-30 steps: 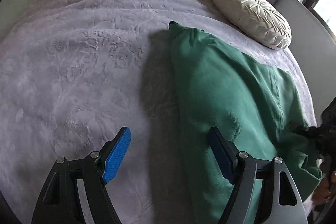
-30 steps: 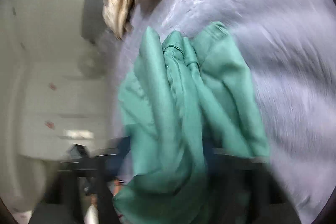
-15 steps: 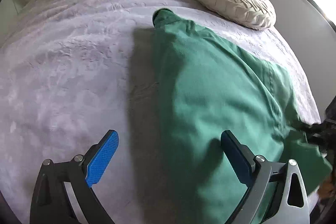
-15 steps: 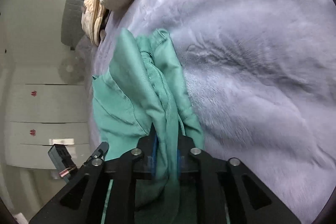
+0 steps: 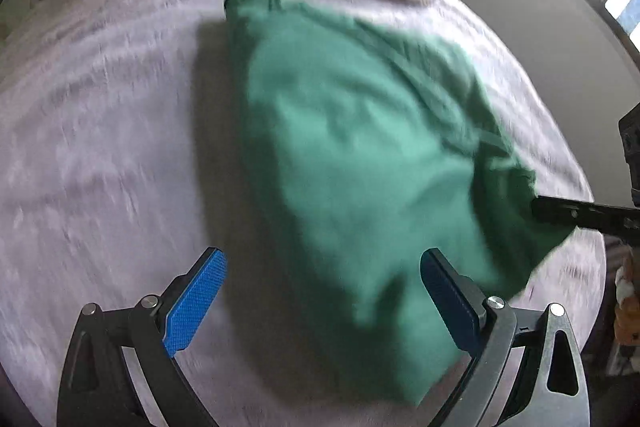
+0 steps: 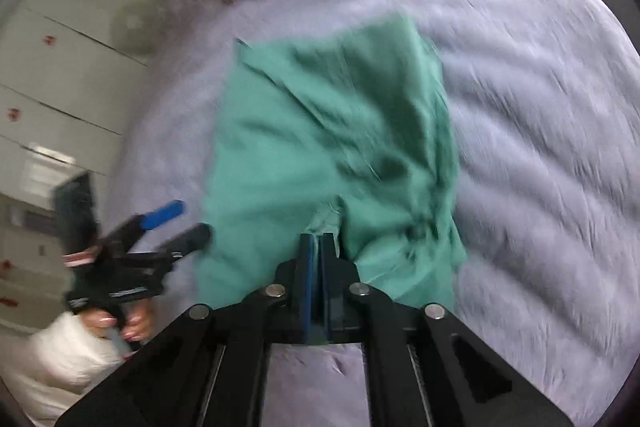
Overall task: Fold large clothes
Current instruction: 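Lower the jacket onto the bed and open both grippers, then pinch the folded green jacket edge with the right gripper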
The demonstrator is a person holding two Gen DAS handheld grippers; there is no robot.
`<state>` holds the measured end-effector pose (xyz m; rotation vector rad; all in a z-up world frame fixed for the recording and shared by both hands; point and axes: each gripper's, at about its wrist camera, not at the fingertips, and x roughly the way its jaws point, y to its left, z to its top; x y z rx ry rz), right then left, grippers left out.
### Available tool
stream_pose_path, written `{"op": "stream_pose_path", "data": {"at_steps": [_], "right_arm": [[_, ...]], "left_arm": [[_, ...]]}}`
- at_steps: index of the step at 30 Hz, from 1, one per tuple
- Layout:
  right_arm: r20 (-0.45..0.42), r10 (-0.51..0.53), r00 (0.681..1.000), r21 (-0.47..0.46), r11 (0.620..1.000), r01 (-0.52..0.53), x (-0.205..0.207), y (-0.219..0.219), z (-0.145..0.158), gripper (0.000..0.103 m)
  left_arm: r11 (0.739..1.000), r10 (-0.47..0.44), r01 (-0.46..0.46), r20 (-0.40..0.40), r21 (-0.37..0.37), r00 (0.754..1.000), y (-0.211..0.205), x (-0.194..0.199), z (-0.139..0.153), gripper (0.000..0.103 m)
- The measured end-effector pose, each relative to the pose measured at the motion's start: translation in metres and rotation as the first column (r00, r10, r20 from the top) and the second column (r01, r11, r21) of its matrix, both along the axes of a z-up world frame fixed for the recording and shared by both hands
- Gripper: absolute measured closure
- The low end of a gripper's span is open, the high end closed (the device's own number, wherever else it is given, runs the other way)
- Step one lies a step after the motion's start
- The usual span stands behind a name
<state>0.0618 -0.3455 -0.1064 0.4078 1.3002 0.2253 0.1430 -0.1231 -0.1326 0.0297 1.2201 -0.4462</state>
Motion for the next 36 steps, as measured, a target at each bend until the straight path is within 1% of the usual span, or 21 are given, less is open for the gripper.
{"op": "stream_pose_path", "data": {"at_steps": [1,2,3,4,5,6,7,10,13,14,16,18,20,22,24,26,27,28,30,31,36], "right_arm": [[-0.02,-0.029,0.999,-0.043,0.999,0.028,-0.01,-0.007,-0.009,0.099],[-0.04,-0.053,0.998,-0.074,0.996,0.05,-0.019,-0.015,-0.019,0.099],[-0.07,-0.087,0.994,-0.086,0.993,0.081,-0.027,-0.025,-0.033,0.099],[-0.107,-0.129,0.986,-0.061,0.991,0.123,-0.036,-0.036,-0.05,0.1],[-0.129,-0.164,0.978,-0.006,0.986,0.165,-0.044,-0.046,-0.063,0.101],[-0.13,-0.185,0.974,0.03,0.981,0.19,-0.049,-0.051,-0.069,0.102],[-0.119,-0.2,0.972,0.049,0.977,0.207,-0.053,-0.054,-0.069,0.102],[-0.111,-0.228,0.967,0.035,0.972,0.233,-0.059,-0.055,-0.058,0.102],[-0.09,-0.283,0.955,0.02,0.958,0.286,-0.066,-0.057,-0.035,0.1],[-0.063,-0.295,0.953,0.011,0.955,0.296,-0.067,-0.057,-0.026,0.097],[0.019,-0.302,0.953,-0.01,0.953,0.302,-0.066,-0.057,-0.004,0.094],[0.086,-0.283,0.955,0.02,0.959,0.282,-0.059,-0.05,0.017,0.094],[0.109,-0.24,0.965,0.042,0.971,0.237,-0.044,-0.038,0.025,0.094],[0.105,-0.178,0.978,0.021,0.984,0.177,-0.026,-0.016,0.022,0.094],[0.065,-0.14,0.988,-0.026,0.99,0.142,-0.013,-0.008,0.006,0.094],[0.021,-0.152,0.988,-0.068,0.986,0.153,-0.014,-0.012,-0.012,0.095],[-0.002,-0.177,0.984,-0.082,0.981,0.176,-0.014,-0.019,-0.023,0.1],[-0.02,-0.204,0.979,-0.05,0.978,0.203,-0.014,-0.029,-0.031,0.103],[-0.052,-0.257,0.965,0.054,0.964,0.259,-0.019,-0.047,-0.042,0.103],[-0.054,-0.261,0.964,0.067,0.962,0.265,-0.023,-0.051,-0.039,0.103],[-0.065,-0.225,0.972,0.031,0.973,0.228,-0.024,-0.049,-0.033,0.103]], "left_arm": [[1.0,-0.014,0.014,-0.006,0.015,1.0,0.003,-0.007,-0.008,0.005],[1.0,-0.023,0.023,-0.007,0.012,1.0,0.005,-0.012,-0.013,0.004],[1.0,-0.026,0.026,-0.015,0.0,1.0,0.01,-0.017,-0.02,0.0],[1.0,-0.019,0.018,-0.034,-0.009,0.999,0.013,-0.019,-0.025,0.0],[1.0,-0.01,0.008,-0.06,-0.03,0.998,0.017,-0.02,-0.028,0.0],[0.999,0.005,-0.009,-0.081,-0.048,0.997,0.02,-0.019,-0.03,0.0],[0.998,0.016,-0.02,-0.088,-0.055,0.996,0.022,-0.019,-0.03,0.0],[0.999,0.018,-0.021,-0.074,-0.039,0.997,0.02,-0.019,-0.028,0.0],[0.999,0.018,-0.02,-0.067,-0.027,0.998,0.018,-0.019,-0.026,0.0],[0.999,0.021,-0.023,-0.067,-0.027,0.997,0.018,-0.018,-0.026,0.0],[0.999,0.027,-0.029,-0.072,-0.031,0.997,0.019,-0.017,-0.027,0.0],[0.999,0.032,-0.035,-0.075,-0.034,0.997,0.018,-0.019,-0.027,0.0],[0.999,0.037,-0.04,-0.076,-0.034,0.996,0.017,-0.021,-0.028,0.0],[0.998,0.041,-0.043,-0.077,-0.034,0.996,0.017,-0.023,-0.028,0.0],[0.998,0.043,-0.046,-0.08,-0.034,0.996,0.018,-0.023,-0.028,0.0],[0.999,0.04,-0.043,-0.084,-0.033,0.996,0.019,-0.022,-0.028,0.0],[0.999,0.037,-0.041,-0.089,-0.034,0.995,0.018,-0.021,-0.028,0.0],[0.999,0.039,-0.042,-0.093,-0.034,0.995,0.018,-0.021,-0.028,0.0],[0.999,0.038,-0.041,-0.097,-0.026,0.995,0.017,-0.02,-0.027,0.0],[0.999,0.038,-0.04,-0.098,-0.023,0.994,0.016,-0.018,-0.026,0.0],[0.999,0.052,-0.052,-0.112,0.007,0.992,0.013,-0.013,-0.019,0.0]]}}
